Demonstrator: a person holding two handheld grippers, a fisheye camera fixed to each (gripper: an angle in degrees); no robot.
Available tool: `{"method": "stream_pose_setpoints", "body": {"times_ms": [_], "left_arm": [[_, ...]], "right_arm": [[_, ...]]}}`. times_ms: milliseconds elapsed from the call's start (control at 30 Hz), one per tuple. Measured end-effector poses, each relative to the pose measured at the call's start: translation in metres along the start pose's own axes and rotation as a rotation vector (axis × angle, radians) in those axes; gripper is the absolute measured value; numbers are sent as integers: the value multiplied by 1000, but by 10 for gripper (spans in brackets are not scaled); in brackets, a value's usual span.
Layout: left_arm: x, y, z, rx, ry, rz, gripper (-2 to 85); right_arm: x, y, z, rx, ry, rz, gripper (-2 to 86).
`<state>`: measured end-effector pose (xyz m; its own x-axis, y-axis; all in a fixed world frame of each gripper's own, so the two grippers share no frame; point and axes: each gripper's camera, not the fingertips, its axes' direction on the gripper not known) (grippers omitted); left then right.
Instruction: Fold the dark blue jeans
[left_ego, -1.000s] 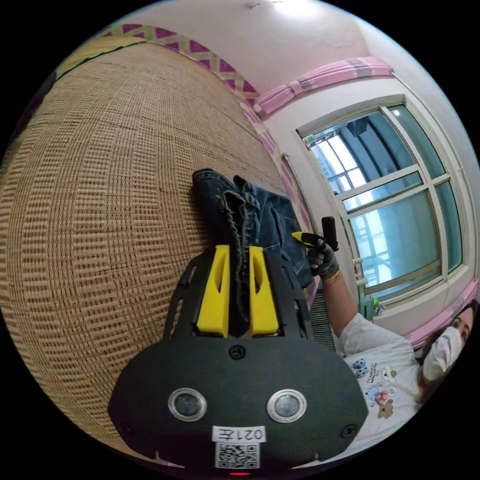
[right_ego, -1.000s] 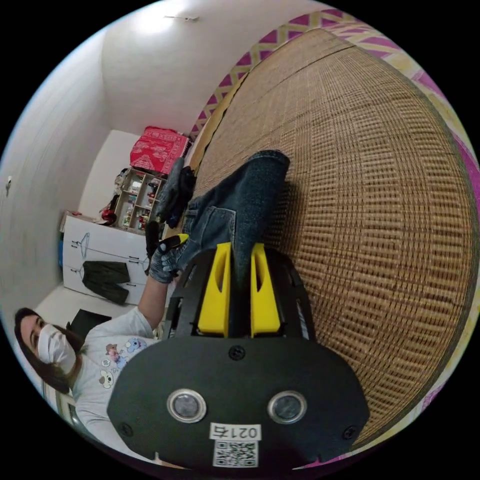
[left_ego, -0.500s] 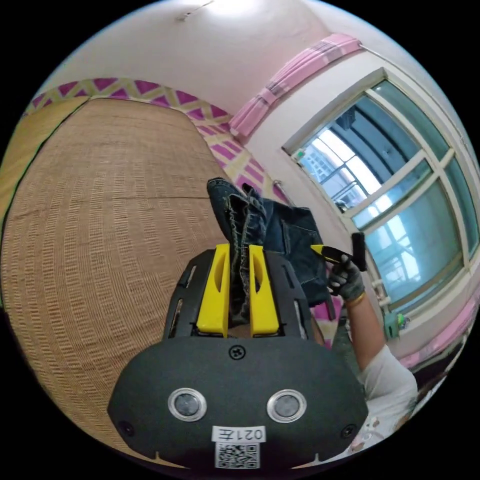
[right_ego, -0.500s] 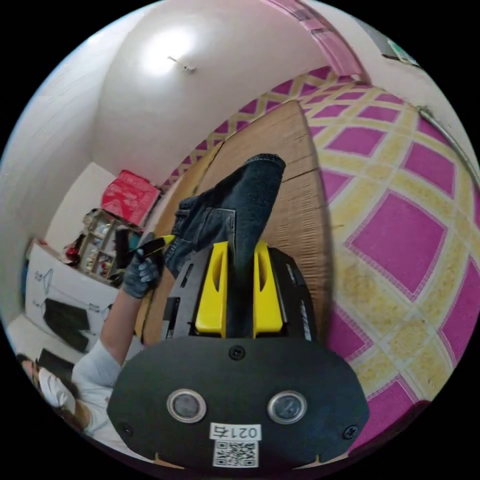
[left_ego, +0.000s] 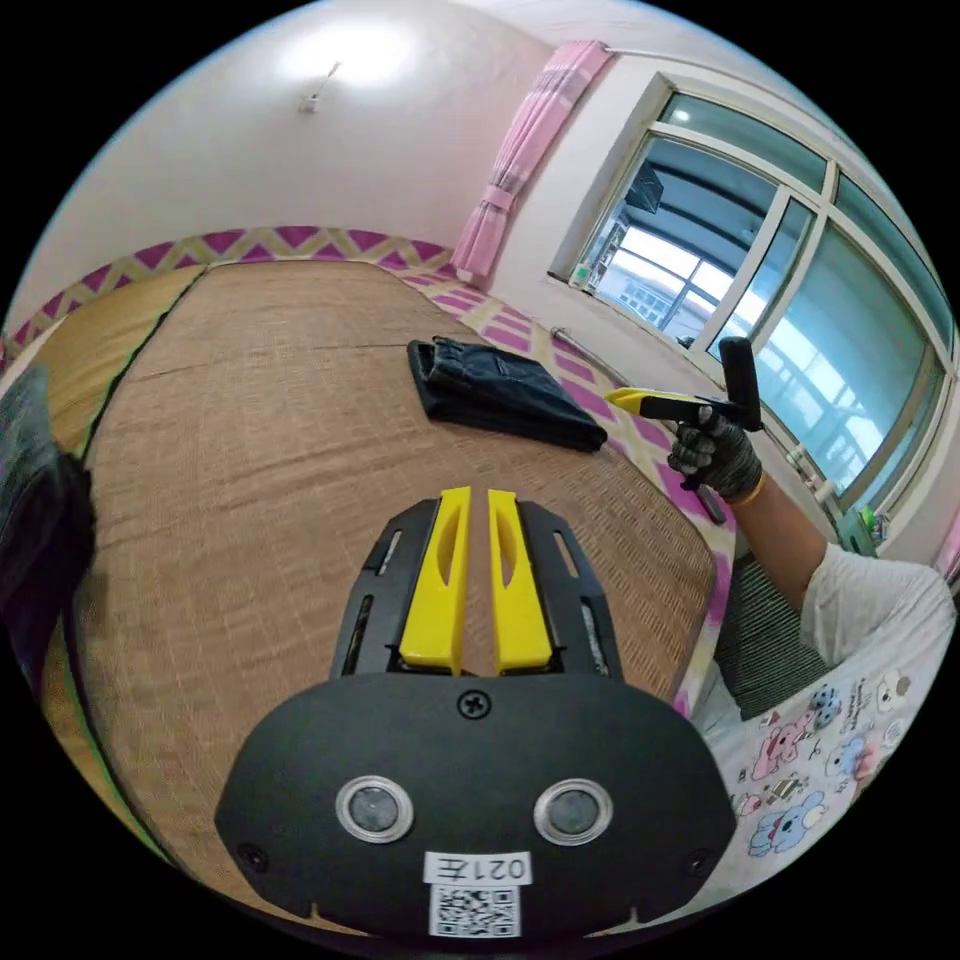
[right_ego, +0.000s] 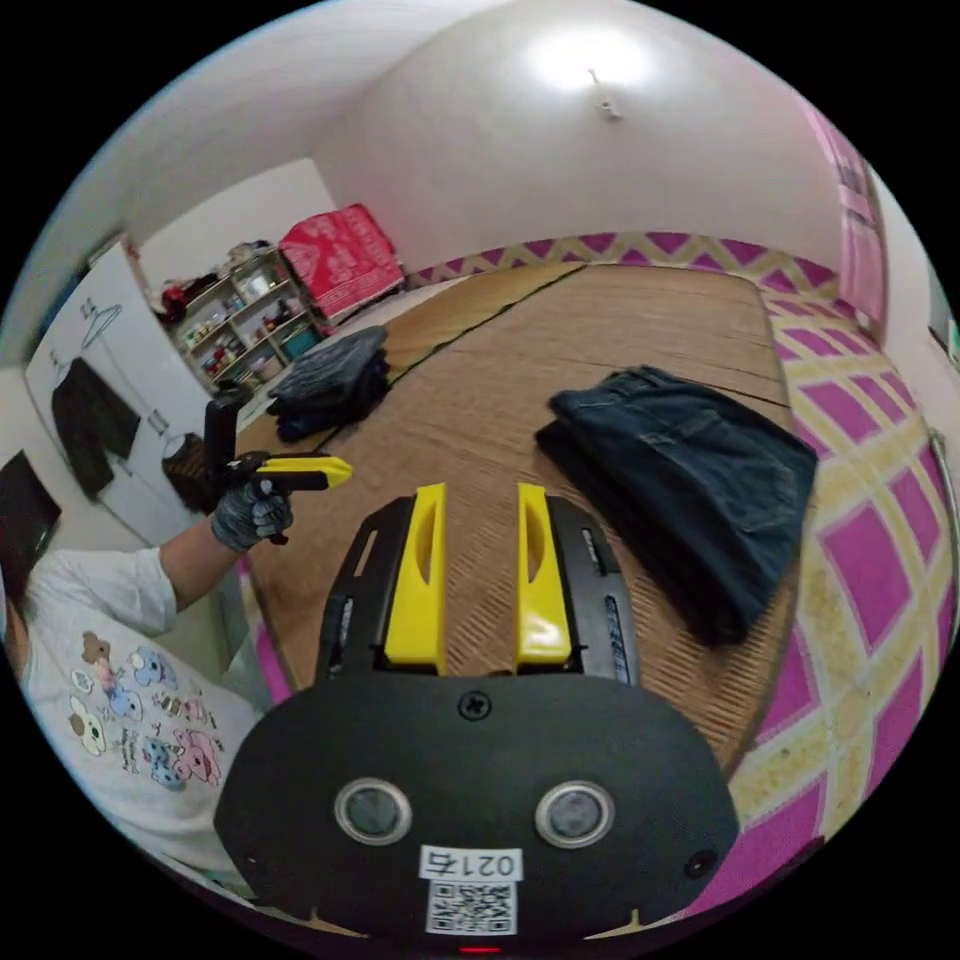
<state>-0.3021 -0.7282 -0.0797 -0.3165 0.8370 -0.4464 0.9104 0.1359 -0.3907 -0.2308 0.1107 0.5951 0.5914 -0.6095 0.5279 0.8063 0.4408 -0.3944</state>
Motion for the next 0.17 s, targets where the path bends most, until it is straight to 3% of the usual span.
{"method": "stream_pose_setpoints", "body": {"times_ms": [167], "left_arm": [[5, 75, -69, 46, -157, -80, -9]], "right_arm": [[-145, -21, 85, -39, -130, -272, 107]]}}
